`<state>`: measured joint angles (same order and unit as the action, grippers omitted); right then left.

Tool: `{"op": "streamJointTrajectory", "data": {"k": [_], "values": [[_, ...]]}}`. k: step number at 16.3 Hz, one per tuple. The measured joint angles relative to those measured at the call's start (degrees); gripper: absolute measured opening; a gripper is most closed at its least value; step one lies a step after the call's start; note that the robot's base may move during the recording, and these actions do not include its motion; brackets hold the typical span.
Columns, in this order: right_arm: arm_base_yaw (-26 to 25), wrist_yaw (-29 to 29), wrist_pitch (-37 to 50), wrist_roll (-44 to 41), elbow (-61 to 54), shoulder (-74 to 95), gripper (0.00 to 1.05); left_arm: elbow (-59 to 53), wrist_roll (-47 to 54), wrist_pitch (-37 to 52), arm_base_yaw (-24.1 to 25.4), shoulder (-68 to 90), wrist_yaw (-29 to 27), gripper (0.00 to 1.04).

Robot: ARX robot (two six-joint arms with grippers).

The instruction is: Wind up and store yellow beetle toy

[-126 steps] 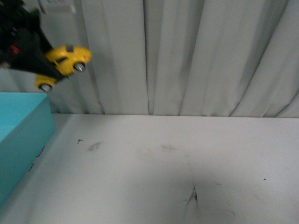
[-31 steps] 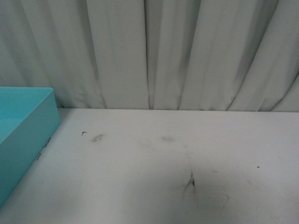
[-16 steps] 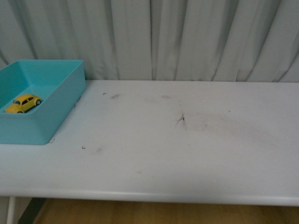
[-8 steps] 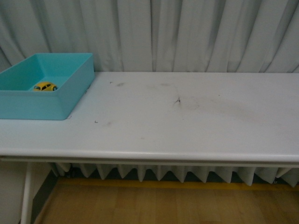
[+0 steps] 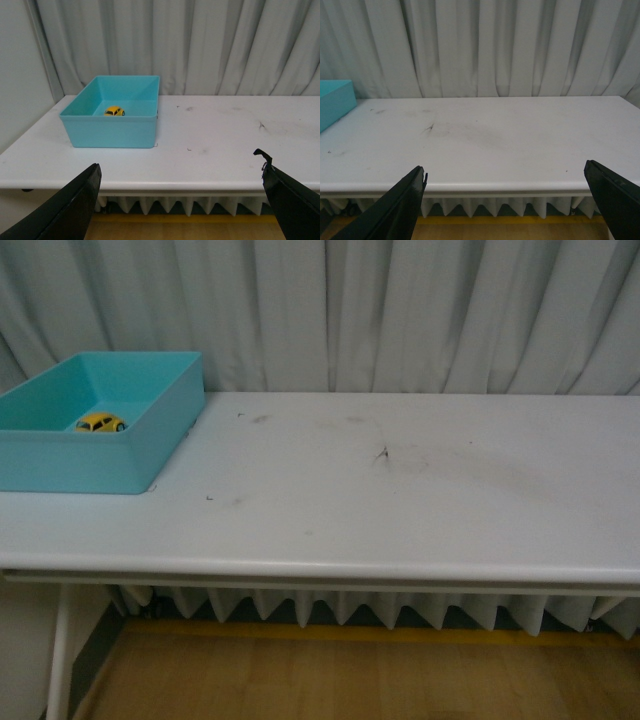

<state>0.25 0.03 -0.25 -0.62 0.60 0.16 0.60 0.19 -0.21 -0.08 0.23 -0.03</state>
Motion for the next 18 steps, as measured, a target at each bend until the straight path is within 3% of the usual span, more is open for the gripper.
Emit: {"op": "streamJointTrajectory", "data": {"k": [18], "values": [[0.0,0.0,0.0,0.0,0.0,0.0,0.98,0.0,0.0,0.0,0.0,0.0,0.0,0.98]]}}
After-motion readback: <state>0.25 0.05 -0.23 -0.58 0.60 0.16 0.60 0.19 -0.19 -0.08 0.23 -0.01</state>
